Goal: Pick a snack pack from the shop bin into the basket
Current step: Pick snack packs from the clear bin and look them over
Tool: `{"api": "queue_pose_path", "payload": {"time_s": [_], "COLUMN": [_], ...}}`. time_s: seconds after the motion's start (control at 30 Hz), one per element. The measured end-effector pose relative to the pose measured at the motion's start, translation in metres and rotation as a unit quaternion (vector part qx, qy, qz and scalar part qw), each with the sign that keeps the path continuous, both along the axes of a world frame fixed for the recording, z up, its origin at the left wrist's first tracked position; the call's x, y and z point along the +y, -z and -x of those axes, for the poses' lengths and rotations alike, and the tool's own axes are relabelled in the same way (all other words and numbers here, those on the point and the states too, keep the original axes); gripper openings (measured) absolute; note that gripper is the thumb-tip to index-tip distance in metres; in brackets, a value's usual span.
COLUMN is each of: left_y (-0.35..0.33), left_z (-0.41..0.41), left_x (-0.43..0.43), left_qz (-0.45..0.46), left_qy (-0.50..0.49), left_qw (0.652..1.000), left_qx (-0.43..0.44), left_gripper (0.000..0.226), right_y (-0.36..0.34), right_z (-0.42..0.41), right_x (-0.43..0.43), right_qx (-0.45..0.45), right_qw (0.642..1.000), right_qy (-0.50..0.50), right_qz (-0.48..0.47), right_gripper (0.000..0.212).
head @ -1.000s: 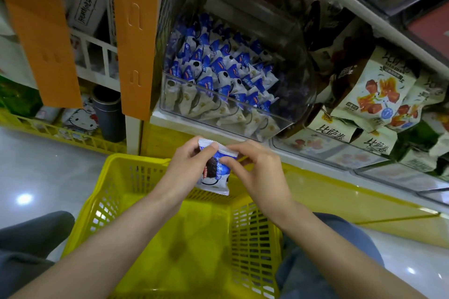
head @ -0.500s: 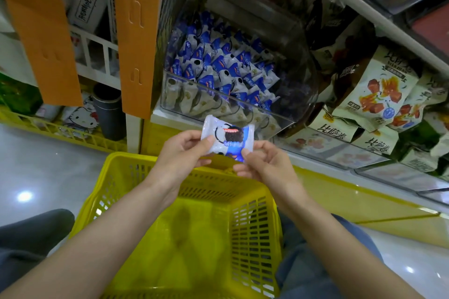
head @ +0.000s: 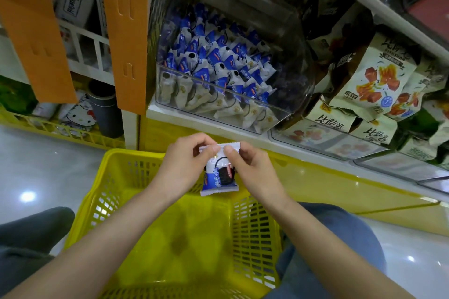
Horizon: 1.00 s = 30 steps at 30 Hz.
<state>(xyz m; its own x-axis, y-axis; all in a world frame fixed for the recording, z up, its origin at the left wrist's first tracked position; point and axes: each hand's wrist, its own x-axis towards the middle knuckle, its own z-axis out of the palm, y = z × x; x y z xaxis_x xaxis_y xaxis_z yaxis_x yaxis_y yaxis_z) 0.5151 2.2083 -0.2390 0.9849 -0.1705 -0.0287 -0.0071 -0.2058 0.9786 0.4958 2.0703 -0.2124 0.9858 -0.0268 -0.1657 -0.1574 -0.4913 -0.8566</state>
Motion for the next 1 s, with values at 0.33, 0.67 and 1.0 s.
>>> {"api": "queue_pose_path", "payload": {"time_s": [0.33, 0.67, 1.0], "left_y": [0.001, -0.003, -0.006], "left_z": [0.001, -0.001, 0.003], "left_x": [-0.003, -0.003, -0.007], "left_qz": [-0.005, 0.008, 0.189], "left_qy": [0.016, -0.002, -0.037], "left_qw": [0.999, 0.991, 0.946], "left_qx": [0.041, 0.132, 0.259], "left_gripper": [0.019, 0.023, 0.032], "right_y": [0.002, 0.002, 0.011], "right_z": [0.008, 0.011, 0.028], "right_x": [-0.003, -0.017, -0.015], "right_qx": [-0.213, -0.192, -0.203], "right_qw": [0.939, 0.979, 0.951], "right_qy": [-0.079, 0.041, -0.139], "right_qz": [0.259, 0.055, 0.186], "right_gripper": [0.013, 0.010, 0.009]}}
